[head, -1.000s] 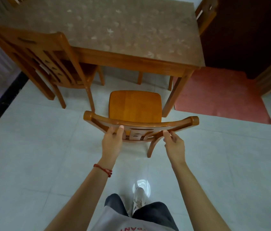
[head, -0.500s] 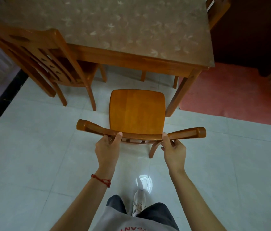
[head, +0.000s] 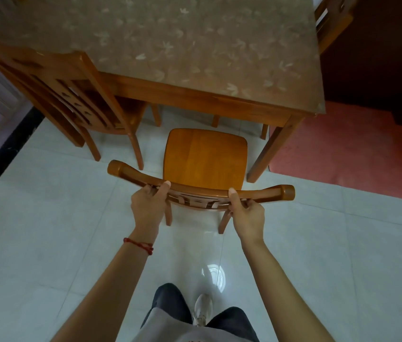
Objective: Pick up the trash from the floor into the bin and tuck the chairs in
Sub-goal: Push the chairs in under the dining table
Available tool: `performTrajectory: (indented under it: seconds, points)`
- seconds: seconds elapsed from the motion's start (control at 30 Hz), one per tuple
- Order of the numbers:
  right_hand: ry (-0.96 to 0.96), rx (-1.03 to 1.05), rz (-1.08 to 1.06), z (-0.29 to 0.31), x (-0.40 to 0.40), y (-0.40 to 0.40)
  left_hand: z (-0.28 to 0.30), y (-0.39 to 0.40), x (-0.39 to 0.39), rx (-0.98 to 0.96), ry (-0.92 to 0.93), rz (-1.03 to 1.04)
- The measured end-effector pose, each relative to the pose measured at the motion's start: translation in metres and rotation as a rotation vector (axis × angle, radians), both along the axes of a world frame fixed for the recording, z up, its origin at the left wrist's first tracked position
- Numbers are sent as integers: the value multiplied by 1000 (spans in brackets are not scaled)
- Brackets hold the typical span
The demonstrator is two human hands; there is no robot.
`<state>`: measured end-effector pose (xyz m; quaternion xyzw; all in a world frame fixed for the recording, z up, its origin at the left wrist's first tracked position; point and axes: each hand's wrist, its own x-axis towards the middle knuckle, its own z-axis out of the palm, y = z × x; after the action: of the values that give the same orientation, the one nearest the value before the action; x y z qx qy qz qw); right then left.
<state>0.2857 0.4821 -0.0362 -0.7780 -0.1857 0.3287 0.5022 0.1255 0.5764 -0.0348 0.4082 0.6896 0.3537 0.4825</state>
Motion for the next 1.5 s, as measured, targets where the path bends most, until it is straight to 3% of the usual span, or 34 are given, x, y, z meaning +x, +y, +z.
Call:
performTrajectory:
  seconds: [0.23,0.47,0.93,1.5]
  points:
    - [8,2,-28,-1,14,42,2,47,13,26,-60,-25]
    - [18,-10,-84,2,27,96,0,100,32,91,21,-86]
    - [9,-10,-157,7,52,184,5,199,65,104,4,-199]
    - [6,-28,-170,10,121,281,9,292,130,31,-98,-151]
